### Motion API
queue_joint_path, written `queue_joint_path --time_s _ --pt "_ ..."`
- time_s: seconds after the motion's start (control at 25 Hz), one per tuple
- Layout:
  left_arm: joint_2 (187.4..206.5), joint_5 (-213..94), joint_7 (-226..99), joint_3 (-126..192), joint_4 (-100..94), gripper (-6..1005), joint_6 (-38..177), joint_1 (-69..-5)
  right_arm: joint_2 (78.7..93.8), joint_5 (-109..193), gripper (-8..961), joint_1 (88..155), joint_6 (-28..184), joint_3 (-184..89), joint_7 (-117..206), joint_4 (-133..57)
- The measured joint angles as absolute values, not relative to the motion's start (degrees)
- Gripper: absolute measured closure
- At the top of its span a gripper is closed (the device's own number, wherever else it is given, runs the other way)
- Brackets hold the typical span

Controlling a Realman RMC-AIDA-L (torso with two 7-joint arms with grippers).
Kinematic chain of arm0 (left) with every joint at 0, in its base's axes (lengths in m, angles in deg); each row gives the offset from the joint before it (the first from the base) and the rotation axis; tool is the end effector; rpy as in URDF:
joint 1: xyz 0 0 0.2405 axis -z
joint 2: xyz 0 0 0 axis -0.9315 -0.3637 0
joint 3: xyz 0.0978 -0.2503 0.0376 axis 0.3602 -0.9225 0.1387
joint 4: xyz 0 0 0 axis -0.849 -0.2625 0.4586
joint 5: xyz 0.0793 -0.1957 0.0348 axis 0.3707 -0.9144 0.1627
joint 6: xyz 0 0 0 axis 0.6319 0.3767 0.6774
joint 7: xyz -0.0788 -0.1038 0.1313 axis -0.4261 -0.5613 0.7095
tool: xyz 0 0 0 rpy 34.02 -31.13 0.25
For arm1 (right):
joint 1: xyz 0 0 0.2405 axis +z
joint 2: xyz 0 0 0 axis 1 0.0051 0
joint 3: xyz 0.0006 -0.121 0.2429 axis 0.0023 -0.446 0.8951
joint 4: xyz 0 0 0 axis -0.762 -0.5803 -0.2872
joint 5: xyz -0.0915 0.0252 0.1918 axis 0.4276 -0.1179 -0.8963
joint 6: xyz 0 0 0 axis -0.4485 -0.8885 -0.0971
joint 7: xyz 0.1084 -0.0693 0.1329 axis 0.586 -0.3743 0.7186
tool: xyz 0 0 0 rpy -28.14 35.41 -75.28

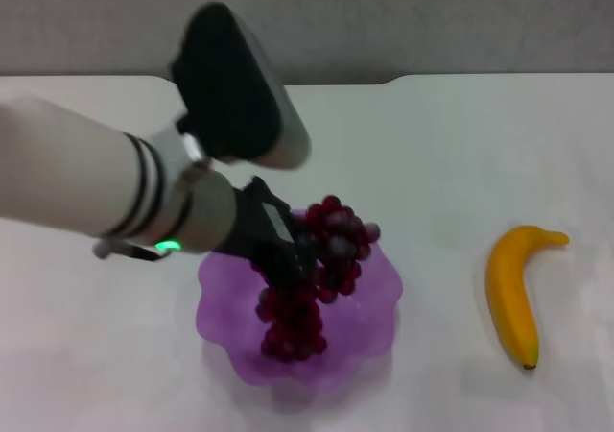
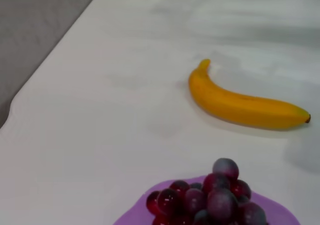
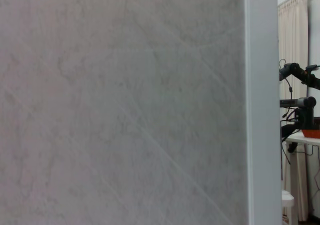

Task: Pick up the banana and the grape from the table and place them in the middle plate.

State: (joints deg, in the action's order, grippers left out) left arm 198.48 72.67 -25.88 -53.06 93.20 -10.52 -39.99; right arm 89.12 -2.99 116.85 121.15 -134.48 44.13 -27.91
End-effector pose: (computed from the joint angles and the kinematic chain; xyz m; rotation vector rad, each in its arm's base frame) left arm -0.1239 0.3642 -0.0665 -2.6635 -0.2324 0.2487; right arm 0.3805 0.4238 0.0507 -1.3447 0.6176 0.5226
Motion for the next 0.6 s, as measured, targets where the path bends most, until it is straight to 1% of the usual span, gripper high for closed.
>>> queue_joint_path --time_s 0.24,0.6 --pt "198.64 74.04 -24.51 -46.8 81.72 741 -1.39 -38.05 89.17 -2.97 72 116.79 121.17 -134.48 44.13 -27.91" --pt "198.74 75.44 -25.56 -47.52 73.49 746 6.08 -35.6 89.18 -2.95 72 116.79 121.19 -134.48 44.13 -27.91"
